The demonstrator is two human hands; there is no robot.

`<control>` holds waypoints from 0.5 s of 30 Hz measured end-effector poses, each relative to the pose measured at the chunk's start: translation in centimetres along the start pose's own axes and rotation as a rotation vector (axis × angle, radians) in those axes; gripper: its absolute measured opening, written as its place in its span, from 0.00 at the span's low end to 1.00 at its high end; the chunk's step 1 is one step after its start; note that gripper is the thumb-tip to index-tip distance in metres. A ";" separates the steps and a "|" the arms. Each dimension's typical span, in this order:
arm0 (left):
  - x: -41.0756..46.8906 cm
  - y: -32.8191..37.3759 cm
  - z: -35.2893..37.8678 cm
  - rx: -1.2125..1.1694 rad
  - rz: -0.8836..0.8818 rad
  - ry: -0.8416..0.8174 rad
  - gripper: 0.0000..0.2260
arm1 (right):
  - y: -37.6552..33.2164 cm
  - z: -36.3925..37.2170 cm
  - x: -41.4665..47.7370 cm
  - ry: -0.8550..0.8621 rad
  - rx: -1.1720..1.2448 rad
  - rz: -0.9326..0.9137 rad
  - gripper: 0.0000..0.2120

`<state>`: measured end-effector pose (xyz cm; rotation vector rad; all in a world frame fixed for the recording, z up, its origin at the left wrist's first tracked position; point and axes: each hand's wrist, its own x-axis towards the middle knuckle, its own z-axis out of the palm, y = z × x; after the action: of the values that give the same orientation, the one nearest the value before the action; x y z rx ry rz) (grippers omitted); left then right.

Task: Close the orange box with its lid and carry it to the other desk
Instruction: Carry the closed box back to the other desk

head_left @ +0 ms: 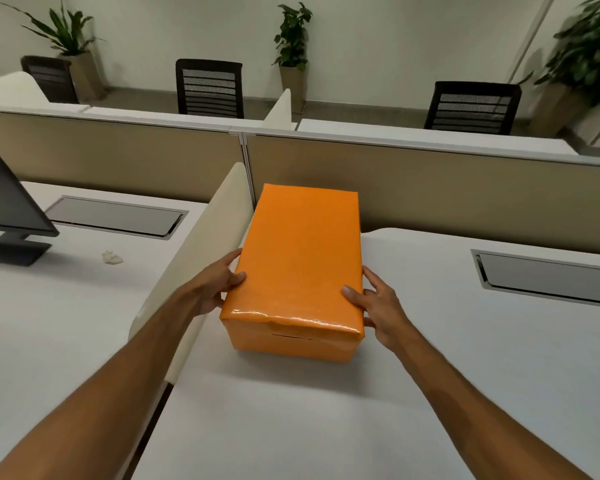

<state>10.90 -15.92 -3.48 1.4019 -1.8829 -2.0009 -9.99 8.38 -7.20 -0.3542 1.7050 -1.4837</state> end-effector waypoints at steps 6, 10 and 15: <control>2.5 0.1 -1.9 -0.013 -0.003 0.019 0.26 | -0.5 1.9 2.7 0.005 -0.064 -0.011 0.41; 3.6 0.6 -2.6 0.006 -0.001 0.020 0.26 | -0.9 2.5 3.8 0.022 -0.088 -0.014 0.39; 3.6 0.7 -2.6 0.057 0.013 0.016 0.28 | -1.1 2.5 4.2 0.045 -0.147 -0.021 0.38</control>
<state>10.03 -20.23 -4.46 1.4101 -1.9522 -1.9393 -11.07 3.52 -7.80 -0.4205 1.8568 -1.3949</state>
